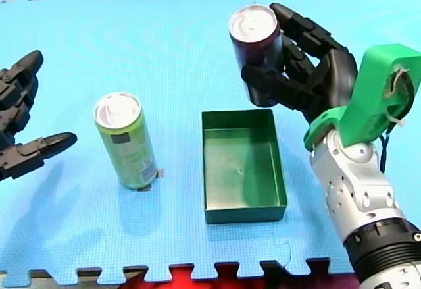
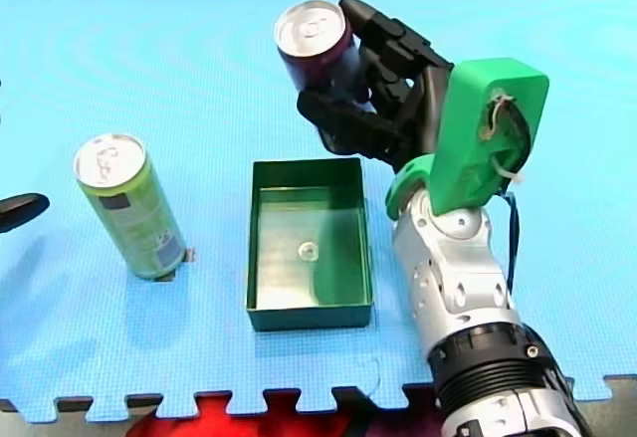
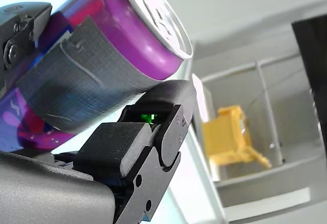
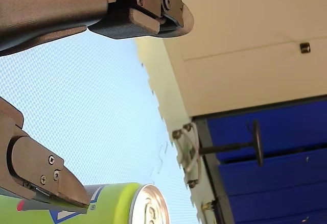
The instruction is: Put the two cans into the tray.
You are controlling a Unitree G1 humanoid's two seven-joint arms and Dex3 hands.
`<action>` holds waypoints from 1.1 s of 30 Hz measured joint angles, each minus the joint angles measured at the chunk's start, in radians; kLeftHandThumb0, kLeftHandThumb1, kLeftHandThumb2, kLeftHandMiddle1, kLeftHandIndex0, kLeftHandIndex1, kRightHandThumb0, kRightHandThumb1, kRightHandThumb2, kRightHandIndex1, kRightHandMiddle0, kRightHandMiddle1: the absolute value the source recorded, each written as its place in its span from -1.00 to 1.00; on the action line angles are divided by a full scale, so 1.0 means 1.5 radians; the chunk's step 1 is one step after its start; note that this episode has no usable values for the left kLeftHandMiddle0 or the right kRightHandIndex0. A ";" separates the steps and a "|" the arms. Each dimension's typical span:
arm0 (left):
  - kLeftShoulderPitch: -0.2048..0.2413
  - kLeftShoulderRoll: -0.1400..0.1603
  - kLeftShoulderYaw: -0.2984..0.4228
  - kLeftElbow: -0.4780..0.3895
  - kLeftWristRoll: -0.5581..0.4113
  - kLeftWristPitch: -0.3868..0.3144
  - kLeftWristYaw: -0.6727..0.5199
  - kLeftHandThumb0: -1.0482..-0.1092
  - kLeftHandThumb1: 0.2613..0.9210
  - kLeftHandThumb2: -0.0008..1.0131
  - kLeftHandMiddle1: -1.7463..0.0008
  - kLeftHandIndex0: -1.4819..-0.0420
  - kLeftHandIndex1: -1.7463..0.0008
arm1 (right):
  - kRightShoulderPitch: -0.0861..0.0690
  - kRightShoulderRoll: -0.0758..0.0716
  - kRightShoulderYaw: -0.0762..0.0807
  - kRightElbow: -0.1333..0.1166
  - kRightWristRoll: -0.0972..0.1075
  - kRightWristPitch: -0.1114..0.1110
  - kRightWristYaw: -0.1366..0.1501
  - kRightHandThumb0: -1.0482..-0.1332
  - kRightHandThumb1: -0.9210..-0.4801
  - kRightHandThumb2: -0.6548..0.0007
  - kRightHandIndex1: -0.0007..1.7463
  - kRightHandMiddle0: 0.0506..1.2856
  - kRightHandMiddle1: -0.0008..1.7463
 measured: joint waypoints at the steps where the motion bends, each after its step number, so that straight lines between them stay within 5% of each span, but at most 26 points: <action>1: -0.001 0.000 0.000 0.001 -0.001 0.000 -0.001 -1.00 0.32 -1.00 0.99 0.65 1.00 | 0.004 0.000 0.006 -0.007 -0.004 -0.004 0.002 0.55 -0.37 1.00 -0.99 0.94 -1.00; 5: -0.003 -0.001 0.003 0.004 -0.009 0.000 -0.009 -1.00 0.31 -1.00 0.99 0.66 1.00 | 0.040 0.000 0.032 -0.052 -0.021 -0.008 0.006 0.52 -0.35 1.00 -1.00 0.94 -1.00; 9: -0.007 -0.001 0.006 0.011 -0.013 0.001 -0.022 -1.00 0.29 -1.00 0.99 0.66 1.00 | 0.075 0.004 0.052 -0.096 -0.030 0.016 -0.003 0.50 -0.34 1.00 -1.00 0.94 -1.00; 15: -0.010 -0.001 0.011 0.021 -0.022 0.001 -0.036 -1.00 0.26 -1.00 0.99 0.67 1.00 | 0.094 0.007 0.071 -0.132 -0.041 0.035 -0.014 0.48 -0.33 1.00 -1.00 0.94 -1.00; 24: -0.011 -0.001 0.015 0.024 -0.023 0.001 -0.045 -1.00 0.23 -1.00 1.00 0.67 1.00 | 0.110 0.009 0.085 -0.123 -0.037 0.034 0.004 0.45 -0.33 1.00 -1.00 0.93 -1.00; 30: -0.011 -0.001 0.018 0.024 -0.024 0.001 -0.050 -0.98 0.22 -1.00 1.00 0.66 1.00 | 0.111 0.010 0.079 -0.112 -0.026 0.033 0.013 0.45 -0.33 1.00 -1.00 0.93 -1.00; 33: -0.011 -0.001 0.019 0.024 -0.024 0.001 -0.052 -0.96 0.21 -1.00 1.00 0.66 1.00 | 0.111 0.010 0.070 -0.110 -0.005 0.039 0.019 0.45 -0.33 1.00 -1.00 0.93 -1.00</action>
